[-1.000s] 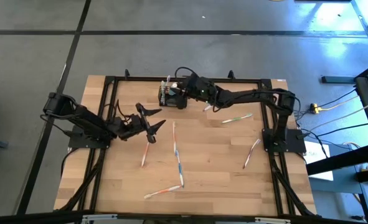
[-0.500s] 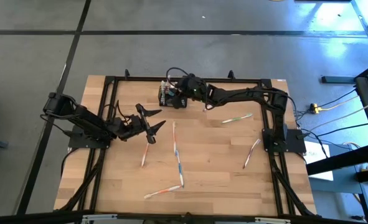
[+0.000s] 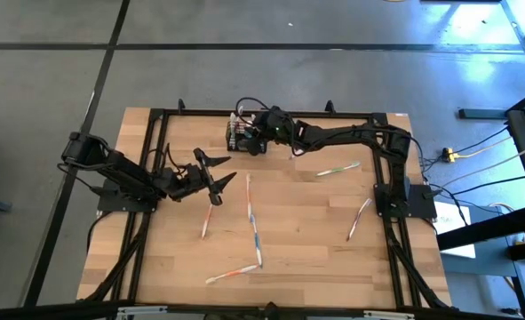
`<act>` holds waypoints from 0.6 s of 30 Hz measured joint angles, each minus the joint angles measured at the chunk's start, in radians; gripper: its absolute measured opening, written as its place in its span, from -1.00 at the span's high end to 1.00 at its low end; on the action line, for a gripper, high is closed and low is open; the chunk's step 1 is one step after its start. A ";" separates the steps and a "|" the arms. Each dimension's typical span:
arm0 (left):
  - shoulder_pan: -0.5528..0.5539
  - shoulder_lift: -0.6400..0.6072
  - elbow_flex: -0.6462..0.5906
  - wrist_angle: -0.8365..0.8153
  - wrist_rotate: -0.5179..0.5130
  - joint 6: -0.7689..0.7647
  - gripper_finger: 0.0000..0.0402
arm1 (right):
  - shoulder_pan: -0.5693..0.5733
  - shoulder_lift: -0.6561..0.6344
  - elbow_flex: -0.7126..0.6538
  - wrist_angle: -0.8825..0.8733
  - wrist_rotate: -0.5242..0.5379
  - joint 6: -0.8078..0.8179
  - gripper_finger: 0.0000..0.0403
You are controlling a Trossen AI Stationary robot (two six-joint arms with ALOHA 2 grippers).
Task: Pick & Place toothbrushing station
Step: Put the blue mouthwash bottle into the black wire organizer
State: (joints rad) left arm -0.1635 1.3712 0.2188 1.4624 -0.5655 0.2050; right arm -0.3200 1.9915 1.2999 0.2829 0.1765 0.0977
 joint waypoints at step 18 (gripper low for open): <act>0.000 0.000 0.000 0.000 0.000 0.000 -0.19 | 0.004 0.060 -0.001 0.023 -0.016 0.030 0.50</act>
State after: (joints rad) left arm -0.1635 1.3712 0.2188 1.4624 -0.5652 0.2050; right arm -0.3161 2.0514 1.2987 0.3059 0.1608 0.1281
